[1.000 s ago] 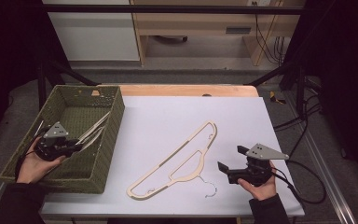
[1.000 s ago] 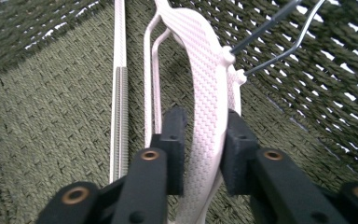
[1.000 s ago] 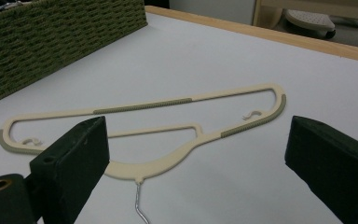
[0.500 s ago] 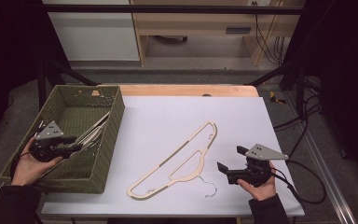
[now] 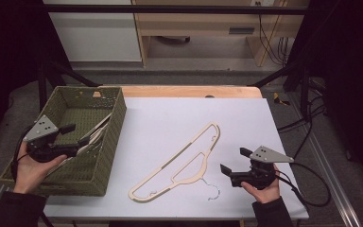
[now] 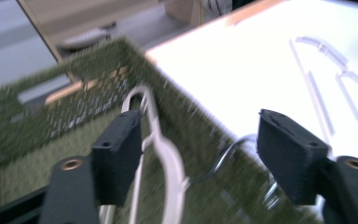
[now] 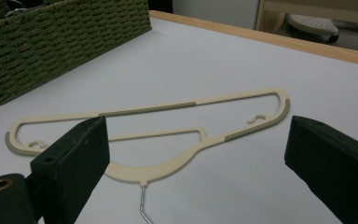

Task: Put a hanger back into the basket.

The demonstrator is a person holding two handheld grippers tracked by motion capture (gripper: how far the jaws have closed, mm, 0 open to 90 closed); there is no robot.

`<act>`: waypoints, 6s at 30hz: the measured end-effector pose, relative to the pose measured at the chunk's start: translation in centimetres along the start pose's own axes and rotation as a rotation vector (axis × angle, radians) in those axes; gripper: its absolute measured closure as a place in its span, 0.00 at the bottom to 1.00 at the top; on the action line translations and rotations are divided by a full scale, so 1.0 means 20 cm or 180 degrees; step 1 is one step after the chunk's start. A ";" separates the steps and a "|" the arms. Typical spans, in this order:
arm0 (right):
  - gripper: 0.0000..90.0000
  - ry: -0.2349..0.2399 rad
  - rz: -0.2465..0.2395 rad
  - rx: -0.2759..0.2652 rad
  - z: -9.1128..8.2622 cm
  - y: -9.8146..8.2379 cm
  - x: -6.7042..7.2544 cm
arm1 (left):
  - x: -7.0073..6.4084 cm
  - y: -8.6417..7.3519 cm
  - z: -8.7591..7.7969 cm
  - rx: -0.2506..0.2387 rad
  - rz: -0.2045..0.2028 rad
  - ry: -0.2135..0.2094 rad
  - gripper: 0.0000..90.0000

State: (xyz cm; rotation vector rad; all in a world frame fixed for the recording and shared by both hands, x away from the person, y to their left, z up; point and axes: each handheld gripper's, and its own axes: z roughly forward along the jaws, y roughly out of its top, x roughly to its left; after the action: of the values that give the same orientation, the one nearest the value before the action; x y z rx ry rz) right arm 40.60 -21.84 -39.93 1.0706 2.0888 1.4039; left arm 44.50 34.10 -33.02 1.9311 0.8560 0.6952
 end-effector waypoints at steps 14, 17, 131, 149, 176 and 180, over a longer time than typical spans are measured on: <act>0.08 0.0058 0.0027 -0.0007 0.01 0.00 0.00 | -0.33 0.11 0.09 -0.0516 -0.0126 -0.0351 0.13; 0.08 0.0068 0.0034 0.0009 0.01 -0.01 0.01 | -0.40 0.09 0.13 -0.0520 -0.0155 -0.0423 0.12; 1.00 0.0177 -0.0257 0.1342 0.31 -0.01 0.24 | -1.24 -0.03 1.00 0.1004 0.0970 -0.1428 0.69; 0.88 0.0223 -0.0226 0.0712 0.16 0.06 0.19 | -1.26 0.03 0.92 0.0857 0.1165 -0.1188 0.85; 0.30 -0.0047 0.0271 0.0197 0.00 -0.02 -0.06 | -1.01 0.10 0.78 0.0535 0.0534 -0.0621 0.94; 0.26 -0.0046 0.0256 0.0220 0.01 -0.03 -0.06 | -0.95 0.10 0.77 0.0511 0.0405 -0.0518 0.95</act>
State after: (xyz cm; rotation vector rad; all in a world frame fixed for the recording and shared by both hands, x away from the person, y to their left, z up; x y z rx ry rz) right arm 41.21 -22.83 -40.59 1.2010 2.1194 1.3657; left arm 44.93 10.79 -40.62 2.1684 0.7109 0.5475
